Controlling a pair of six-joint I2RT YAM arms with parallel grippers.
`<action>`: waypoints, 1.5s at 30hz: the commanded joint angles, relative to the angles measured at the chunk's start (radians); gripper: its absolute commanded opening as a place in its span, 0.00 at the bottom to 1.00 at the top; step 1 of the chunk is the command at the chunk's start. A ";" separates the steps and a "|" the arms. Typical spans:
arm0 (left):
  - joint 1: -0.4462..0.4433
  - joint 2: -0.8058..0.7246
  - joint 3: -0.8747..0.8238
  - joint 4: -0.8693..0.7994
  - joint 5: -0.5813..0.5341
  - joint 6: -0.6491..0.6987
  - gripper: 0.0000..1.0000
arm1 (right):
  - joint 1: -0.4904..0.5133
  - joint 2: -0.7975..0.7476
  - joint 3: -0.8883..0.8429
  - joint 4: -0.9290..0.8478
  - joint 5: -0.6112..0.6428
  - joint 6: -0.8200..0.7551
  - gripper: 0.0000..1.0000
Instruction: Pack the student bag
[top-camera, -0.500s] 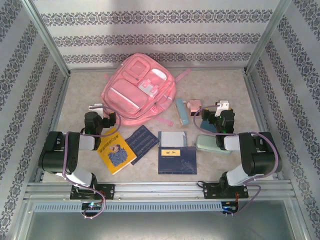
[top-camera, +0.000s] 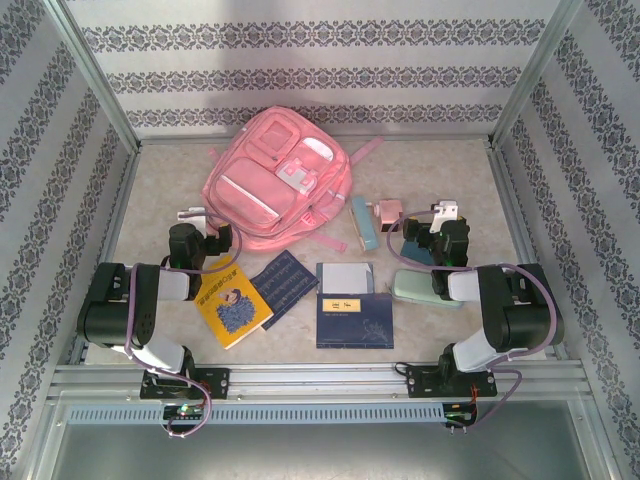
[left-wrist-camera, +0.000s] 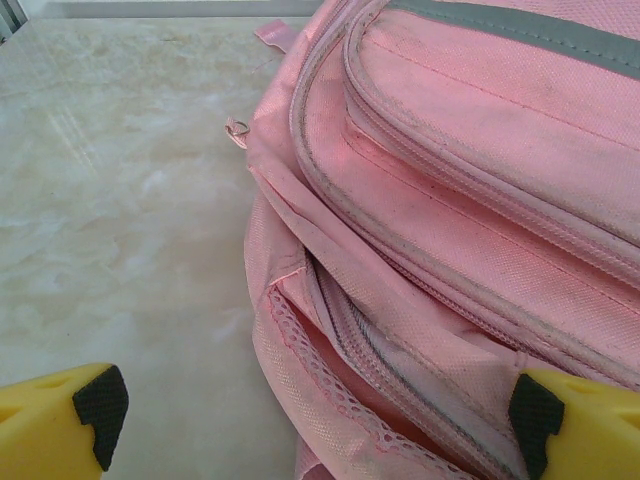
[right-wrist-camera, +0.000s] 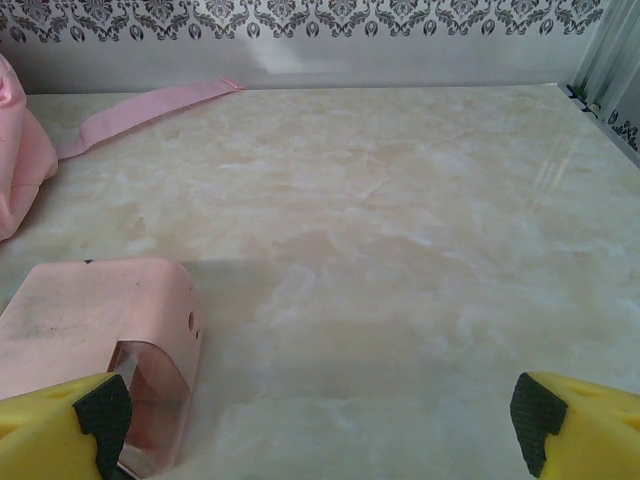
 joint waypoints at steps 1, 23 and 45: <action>-0.011 -0.072 0.019 -0.054 -0.023 0.015 0.99 | -0.017 -0.035 0.014 -0.012 -0.034 -0.012 0.98; -0.409 -0.340 0.992 -1.796 -0.262 -0.508 0.99 | 0.692 -0.528 1.157 -1.913 0.247 0.239 0.98; -0.065 0.217 0.950 -1.284 0.365 -0.789 0.78 | 0.250 -0.708 0.765 -1.912 -0.492 0.768 0.80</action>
